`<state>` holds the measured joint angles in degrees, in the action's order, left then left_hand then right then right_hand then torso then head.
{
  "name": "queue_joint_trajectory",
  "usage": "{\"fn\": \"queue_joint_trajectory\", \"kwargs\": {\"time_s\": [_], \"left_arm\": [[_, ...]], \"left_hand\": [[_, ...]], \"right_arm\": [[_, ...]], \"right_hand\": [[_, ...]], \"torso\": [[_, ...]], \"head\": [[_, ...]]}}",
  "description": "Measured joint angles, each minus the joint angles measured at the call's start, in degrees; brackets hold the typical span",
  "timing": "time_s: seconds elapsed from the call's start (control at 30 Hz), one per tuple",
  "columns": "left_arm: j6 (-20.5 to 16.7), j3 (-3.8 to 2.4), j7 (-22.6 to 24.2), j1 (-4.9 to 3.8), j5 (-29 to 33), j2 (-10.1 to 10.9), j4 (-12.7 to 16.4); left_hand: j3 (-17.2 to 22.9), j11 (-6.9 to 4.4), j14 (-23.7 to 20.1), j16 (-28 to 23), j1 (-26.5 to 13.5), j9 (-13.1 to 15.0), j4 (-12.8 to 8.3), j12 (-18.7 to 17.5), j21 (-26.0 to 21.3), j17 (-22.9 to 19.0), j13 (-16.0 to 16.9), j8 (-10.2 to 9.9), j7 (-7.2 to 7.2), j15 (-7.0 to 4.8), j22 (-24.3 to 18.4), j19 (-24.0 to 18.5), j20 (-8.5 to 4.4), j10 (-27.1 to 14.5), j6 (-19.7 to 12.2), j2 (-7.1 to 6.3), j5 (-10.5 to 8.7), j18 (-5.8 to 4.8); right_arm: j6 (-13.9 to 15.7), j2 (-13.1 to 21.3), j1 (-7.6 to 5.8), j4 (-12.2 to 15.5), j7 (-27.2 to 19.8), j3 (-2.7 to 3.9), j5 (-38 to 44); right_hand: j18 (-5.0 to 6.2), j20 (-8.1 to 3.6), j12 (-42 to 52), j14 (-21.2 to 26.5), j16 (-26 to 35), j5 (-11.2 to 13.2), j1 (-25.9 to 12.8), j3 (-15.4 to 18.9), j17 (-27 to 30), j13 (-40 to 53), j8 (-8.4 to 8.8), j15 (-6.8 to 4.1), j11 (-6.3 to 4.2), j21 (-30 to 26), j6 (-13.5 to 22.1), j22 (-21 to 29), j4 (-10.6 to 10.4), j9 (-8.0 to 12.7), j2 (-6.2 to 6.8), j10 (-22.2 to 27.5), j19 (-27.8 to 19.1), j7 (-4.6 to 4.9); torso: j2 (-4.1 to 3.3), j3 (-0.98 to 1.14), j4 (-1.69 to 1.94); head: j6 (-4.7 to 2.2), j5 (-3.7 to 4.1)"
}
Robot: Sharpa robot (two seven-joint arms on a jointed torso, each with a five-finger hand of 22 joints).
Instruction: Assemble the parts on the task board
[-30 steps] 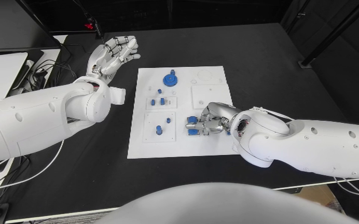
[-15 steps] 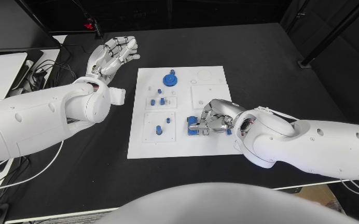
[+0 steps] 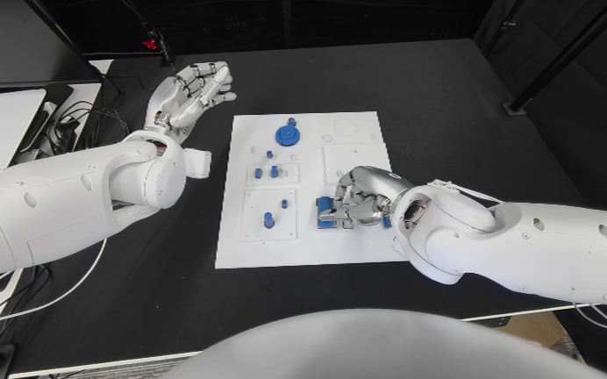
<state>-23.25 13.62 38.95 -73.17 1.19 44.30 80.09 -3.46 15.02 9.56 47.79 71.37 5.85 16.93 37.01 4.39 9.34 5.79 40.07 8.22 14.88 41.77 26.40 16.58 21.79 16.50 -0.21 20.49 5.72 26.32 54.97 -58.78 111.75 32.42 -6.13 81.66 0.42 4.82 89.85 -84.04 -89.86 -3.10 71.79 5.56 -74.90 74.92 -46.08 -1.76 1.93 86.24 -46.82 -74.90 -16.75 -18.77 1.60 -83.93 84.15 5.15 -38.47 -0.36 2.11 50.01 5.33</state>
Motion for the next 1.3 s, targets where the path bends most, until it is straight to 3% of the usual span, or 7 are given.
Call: {"fn": "queue_joint_trajectory", "kwargs": {"time_s": [0.2, 0.6, 0.97, 1.3], "left_arm": [[0.0, 0.00, 0.0, 0.01, 0.0, 0.0, 0.0], [0.0, 0.00, 0.0, 0.02, 0.0, 0.0, 0.0], [0.0, 0.00, 0.0, 0.03, 0.0, -0.1, 0.0], [0.1, 0.00, 0.0, 0.13, 0.0, -0.2, -0.2]], "left_hand": [[0.0, 0.00, 0.0, 0.0, 0.0, 0.0, 0.0, 0.0, 0.0, 0.0, 0.0, 0.0, 0.00, 0.00, 0.0, 0.0, 0.00, 0.0, 0.0, 0.00, 0.00, 0.00], [0.0, 0.00, 0.0, 0.0, 0.0, 0.0, 0.0, 0.0, 0.0, 0.0, 0.0, 0.0, 0.00, 0.00, 0.0, 0.0, 0.00, 0.0, 0.0, 0.00, 0.00, 0.00], [0.0, 0.00, 0.0, 0.2, 0.0, -0.1, 0.0, 0.3, 0.0, -0.1, -0.1, 0.0, -0.01, 0.00, 0.0, 0.0, 0.00, 0.0, -0.3, 0.00, 0.00, 0.00], [0.0, 0.00, 0.0, 0.2, 0.0, -0.1, 0.0, 0.3, 0.0, -0.1, -0.1, 0.0, -0.01, 0.00, 0.0, 0.0, 0.00, 0.0, -0.4, 0.00, -0.01, 0.00]], "right_arm": [[-1.0, -0.8, 0.00, -0.7, 0.4, 0.00, 0.1], [-4.4, -1.5, -0.02, -1.4, 2.2, 0.03, 0.5], [-5.2, -1.5, -0.02, -1.5, 2.9, 0.02, 2.3], [-5.3, -1.3, 0.00, -1.4, 3.2, 0.01, 3.4]], "right_hand": [[0.00, -0.10, 0.0, 0.0, 0.0, 0.0, -0.3, 0.0, 0.0, 0.0, -0.29, 0.00, 0.00, 0.0, 0.7, 0.0, 0.0, -0.7, -1.06, 0.0, -0.1, 0.15], [0.00, -0.20, 0.0, 0.0, 0.0, 0.0, 0.0, 0.0, 0.0, 0.0, -1.12, 0.01, 0.01, 0.0, 1.0, 0.0, 0.0, -1.5, -1.38, 0.0, -0.2, 0.10], [0.00, -0.20, 0.0, 0.0, 0.0, 0.0, 1.7, -0.1, 0.0, 0.0, -1.82, 0.01, 0.01, 0.0, 1.7, 0.0, 0.2, -2.4, -3.00, 0.0, -0.2, -0.02], [0.00, -0.20, 0.0, 0.0, 0.0, 0.0, 2.2, -0.1, 0.0, 0.0, -1.82, 0.01, 0.01, 0.0, 1.8, 0.0, 0.2, -2.6, -2.91, 0.0, -0.2, -0.17]], "torso": [[0.00, -0.02, 0.01], [0.08, -0.04, 0.02], [0.05, -0.03, 0.00], [0.01, -0.03, -0.04]], "head": [[0.00, -0.08], [0.00, -0.30], [0.00, -0.21], [0.00, 0.07]]}}
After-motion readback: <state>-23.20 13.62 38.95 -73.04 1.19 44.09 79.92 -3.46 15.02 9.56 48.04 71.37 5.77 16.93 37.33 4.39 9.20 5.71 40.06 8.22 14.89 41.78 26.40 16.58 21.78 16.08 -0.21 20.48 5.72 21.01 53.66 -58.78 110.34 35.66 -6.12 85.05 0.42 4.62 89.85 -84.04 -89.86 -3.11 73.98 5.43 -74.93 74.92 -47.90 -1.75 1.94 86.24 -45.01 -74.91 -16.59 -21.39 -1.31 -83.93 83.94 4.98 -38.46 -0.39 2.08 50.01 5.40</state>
